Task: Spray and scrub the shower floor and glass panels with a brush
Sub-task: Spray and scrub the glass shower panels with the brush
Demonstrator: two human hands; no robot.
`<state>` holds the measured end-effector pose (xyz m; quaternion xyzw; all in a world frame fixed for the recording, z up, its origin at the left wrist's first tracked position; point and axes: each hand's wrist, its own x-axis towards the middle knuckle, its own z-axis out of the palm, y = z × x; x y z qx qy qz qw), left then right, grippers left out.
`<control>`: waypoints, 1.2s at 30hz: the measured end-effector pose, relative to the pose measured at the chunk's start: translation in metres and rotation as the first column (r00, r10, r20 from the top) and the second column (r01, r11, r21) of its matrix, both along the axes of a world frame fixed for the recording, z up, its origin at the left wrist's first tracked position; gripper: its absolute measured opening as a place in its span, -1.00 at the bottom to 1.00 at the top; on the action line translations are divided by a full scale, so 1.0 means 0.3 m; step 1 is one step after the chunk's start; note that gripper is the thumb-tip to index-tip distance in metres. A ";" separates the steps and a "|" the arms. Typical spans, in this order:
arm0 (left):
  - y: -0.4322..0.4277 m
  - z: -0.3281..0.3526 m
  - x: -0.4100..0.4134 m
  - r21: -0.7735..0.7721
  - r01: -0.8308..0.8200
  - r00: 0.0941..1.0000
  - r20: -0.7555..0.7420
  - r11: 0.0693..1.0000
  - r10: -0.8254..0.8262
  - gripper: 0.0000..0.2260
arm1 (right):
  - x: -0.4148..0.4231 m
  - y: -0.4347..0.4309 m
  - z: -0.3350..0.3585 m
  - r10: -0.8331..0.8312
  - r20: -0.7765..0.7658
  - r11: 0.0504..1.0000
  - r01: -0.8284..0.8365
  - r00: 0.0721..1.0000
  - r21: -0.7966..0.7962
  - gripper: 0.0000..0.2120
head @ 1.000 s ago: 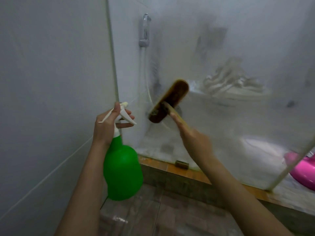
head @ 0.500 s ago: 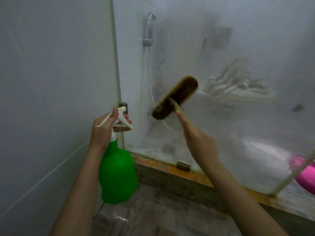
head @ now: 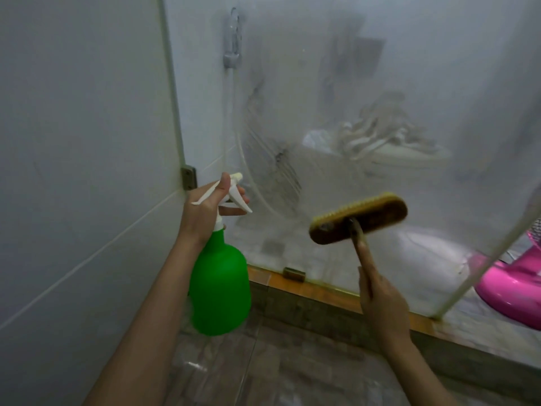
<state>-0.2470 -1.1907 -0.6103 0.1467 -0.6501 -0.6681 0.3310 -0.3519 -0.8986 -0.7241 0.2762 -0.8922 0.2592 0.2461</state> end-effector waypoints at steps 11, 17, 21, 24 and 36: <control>0.164 -0.006 -0.090 0.043 0.094 0.996 -0.010 0.995 -0.094 -0.63 | -0.145 0.009 0.171 -0.019 -0.197 0.935 -0.052 0.980 -0.350 -0.53; 0.280 -0.068 -0.123 0.019 0.121 0.992 0.023 0.992 -0.122 -0.70 | -0.054 0.134 -0.088 -0.053 0.004 0.904 0.050 0.999 -0.425 -0.51; 0.364 -0.121 -0.140 0.043 0.145 0.989 0.032 0.988 -0.147 -0.64 | -0.206 0.077 0.181 -0.083 -0.191 0.835 -0.036 0.978 -0.548 -0.52; 0.411 -0.183 -0.139 0.038 0.192 0.981 0.019 0.981 -0.193 -0.70 | -0.203 0.103 0.023 -0.092 -0.194 0.838 -0.029 0.977 -0.545 -0.53; 0.495 -0.411 -0.118 -0.090 0.147 0.989 0.038 0.985 -0.144 -0.71 | -0.217 0.178 -0.133 -0.154 -0.088 0.784 0.068 0.984 -0.617 -0.54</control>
